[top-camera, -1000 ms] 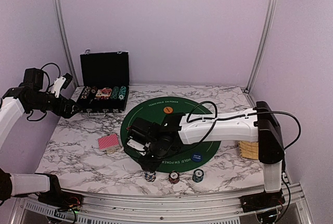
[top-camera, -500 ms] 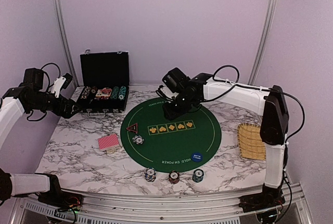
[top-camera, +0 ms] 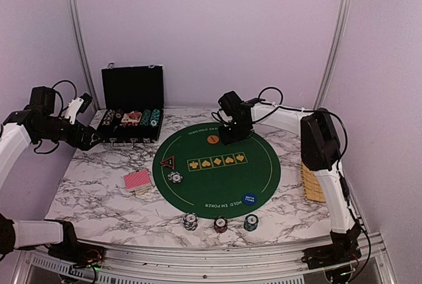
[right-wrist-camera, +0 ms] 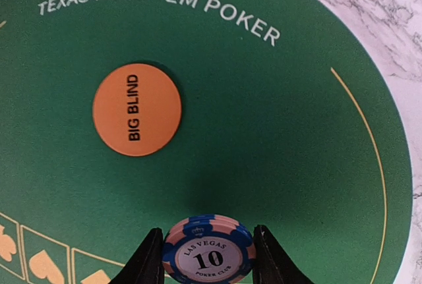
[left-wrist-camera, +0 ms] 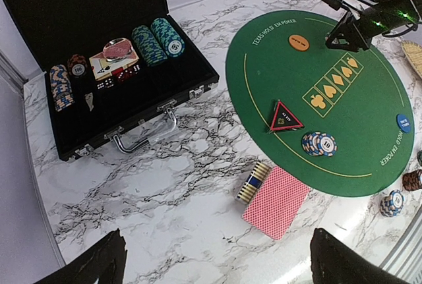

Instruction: Distribute texas hold em gaming equipment

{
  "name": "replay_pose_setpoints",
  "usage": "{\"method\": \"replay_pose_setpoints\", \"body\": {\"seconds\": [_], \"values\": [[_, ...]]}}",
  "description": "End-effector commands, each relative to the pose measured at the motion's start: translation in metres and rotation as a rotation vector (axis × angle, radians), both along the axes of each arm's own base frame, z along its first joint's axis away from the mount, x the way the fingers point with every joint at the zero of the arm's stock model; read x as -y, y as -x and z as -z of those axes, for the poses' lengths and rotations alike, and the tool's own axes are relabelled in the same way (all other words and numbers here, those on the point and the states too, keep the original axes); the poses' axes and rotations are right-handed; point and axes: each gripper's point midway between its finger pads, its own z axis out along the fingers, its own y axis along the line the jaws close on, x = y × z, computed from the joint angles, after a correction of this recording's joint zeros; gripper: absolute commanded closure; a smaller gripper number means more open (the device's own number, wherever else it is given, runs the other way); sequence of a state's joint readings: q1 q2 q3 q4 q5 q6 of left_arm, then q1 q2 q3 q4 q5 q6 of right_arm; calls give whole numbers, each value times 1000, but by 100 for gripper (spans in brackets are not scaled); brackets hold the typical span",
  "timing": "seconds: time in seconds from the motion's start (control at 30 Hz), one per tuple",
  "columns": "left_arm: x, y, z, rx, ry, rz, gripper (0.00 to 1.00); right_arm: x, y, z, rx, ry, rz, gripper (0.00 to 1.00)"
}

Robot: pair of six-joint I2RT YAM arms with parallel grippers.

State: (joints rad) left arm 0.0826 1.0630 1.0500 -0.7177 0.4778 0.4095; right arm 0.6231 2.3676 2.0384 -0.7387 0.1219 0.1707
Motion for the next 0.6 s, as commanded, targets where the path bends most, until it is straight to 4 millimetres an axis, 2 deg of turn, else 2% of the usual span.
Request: {"method": "replay_pose_setpoints", "body": {"seconds": [0.0,0.13,0.33,0.57], "values": [[1,3,-13,23,2,15,1,-3,-19,-8,42,-42,21,73],[1,3,-11,21,-3,15,1,3,-25,1,37,-38,34,73],[2,4,-11,17,5,22,1,7,-34,5,41,-52,47,73],[1,3,-11,18,-2,17,1,10,-37,17,22,-51,53,73]]}}
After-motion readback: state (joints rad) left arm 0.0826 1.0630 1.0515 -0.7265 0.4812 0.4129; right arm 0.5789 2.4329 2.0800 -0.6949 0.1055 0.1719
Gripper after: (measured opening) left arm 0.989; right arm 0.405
